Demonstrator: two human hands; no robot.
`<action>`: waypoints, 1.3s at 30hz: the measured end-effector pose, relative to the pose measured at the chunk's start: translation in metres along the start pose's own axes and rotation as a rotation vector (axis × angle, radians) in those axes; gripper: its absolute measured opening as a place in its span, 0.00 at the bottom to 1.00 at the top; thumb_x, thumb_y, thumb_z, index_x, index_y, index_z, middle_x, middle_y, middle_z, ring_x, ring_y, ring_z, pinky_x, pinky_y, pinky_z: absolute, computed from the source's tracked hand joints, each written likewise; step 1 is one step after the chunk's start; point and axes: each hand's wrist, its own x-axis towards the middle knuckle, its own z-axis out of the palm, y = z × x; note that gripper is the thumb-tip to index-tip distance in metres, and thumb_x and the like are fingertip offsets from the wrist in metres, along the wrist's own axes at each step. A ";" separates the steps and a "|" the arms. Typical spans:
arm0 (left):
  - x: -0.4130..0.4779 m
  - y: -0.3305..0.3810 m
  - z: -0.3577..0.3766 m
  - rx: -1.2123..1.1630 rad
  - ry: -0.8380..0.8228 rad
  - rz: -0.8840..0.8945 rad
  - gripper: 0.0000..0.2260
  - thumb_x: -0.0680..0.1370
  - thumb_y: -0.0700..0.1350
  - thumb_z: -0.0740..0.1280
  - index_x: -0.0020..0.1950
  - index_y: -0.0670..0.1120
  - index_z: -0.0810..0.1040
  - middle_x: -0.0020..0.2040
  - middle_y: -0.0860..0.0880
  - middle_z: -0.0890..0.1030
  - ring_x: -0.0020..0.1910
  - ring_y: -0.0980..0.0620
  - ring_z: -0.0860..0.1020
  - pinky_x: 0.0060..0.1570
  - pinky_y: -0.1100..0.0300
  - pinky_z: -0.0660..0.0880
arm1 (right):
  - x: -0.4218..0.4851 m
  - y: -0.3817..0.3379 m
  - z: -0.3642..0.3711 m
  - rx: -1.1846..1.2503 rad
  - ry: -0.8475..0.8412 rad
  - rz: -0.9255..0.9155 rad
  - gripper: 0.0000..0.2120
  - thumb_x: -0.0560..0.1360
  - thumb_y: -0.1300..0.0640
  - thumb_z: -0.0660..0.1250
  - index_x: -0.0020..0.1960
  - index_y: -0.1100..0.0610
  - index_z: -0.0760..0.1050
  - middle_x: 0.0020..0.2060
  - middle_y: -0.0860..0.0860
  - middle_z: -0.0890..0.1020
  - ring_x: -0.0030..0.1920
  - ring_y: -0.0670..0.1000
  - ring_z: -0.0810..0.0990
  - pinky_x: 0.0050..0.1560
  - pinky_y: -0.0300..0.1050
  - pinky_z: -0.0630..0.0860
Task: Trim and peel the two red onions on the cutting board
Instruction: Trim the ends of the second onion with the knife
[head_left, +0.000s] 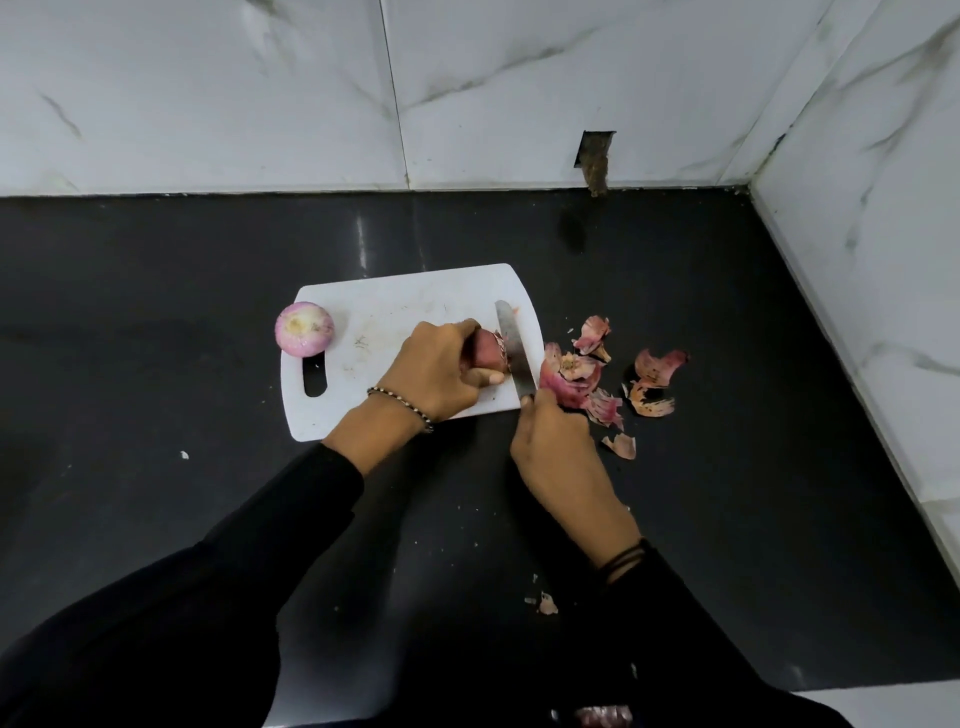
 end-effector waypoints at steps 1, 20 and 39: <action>-0.003 -0.007 0.000 -0.045 0.005 0.004 0.16 0.73 0.50 0.75 0.54 0.44 0.79 0.45 0.45 0.84 0.45 0.44 0.81 0.46 0.52 0.76 | -0.001 0.003 -0.003 0.045 -0.004 -0.003 0.12 0.86 0.51 0.50 0.58 0.59 0.67 0.50 0.61 0.78 0.44 0.59 0.80 0.46 0.55 0.78; -0.014 -0.010 0.000 -0.209 -0.025 -0.034 0.26 0.70 0.44 0.79 0.63 0.45 0.71 0.57 0.49 0.80 0.54 0.50 0.79 0.58 0.60 0.75 | -0.031 0.005 -0.011 0.148 0.032 -0.168 0.13 0.86 0.53 0.52 0.56 0.58 0.71 0.39 0.55 0.78 0.44 0.56 0.77 0.43 0.50 0.68; 0.012 0.021 -0.007 0.036 -0.099 -0.086 0.07 0.72 0.42 0.75 0.42 0.47 0.77 0.37 0.50 0.78 0.40 0.50 0.75 0.41 0.61 0.71 | -0.021 -0.002 -0.018 0.043 -0.022 -0.126 0.14 0.86 0.50 0.47 0.56 0.58 0.66 0.41 0.55 0.75 0.44 0.55 0.77 0.43 0.54 0.75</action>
